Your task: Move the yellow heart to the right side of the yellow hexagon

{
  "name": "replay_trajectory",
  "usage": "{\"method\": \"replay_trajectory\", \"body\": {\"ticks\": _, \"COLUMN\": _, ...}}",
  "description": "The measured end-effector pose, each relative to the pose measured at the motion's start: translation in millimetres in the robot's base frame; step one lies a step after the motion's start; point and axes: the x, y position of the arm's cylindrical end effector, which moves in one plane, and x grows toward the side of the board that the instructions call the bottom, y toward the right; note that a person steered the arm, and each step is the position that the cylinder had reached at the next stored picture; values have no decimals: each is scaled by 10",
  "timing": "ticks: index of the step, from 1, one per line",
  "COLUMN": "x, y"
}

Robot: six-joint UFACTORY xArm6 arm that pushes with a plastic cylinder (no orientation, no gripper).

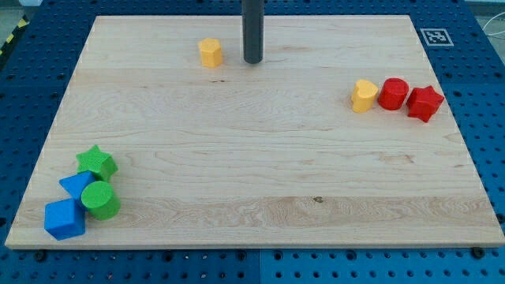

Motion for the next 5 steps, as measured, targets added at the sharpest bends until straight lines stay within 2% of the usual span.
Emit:
{"method": "replay_trajectory", "body": {"ticks": 1, "x": 813, "y": 291}}
{"method": "replay_trajectory", "body": {"ticks": 2, "x": 1262, "y": 992}}
{"method": "replay_trajectory", "body": {"ticks": 3, "x": 1378, "y": 1835}}
{"method": "replay_trajectory", "body": {"ticks": 4, "x": 1290, "y": 2029}}
{"method": "replay_trajectory", "body": {"ticks": 5, "x": 1149, "y": 1969}}
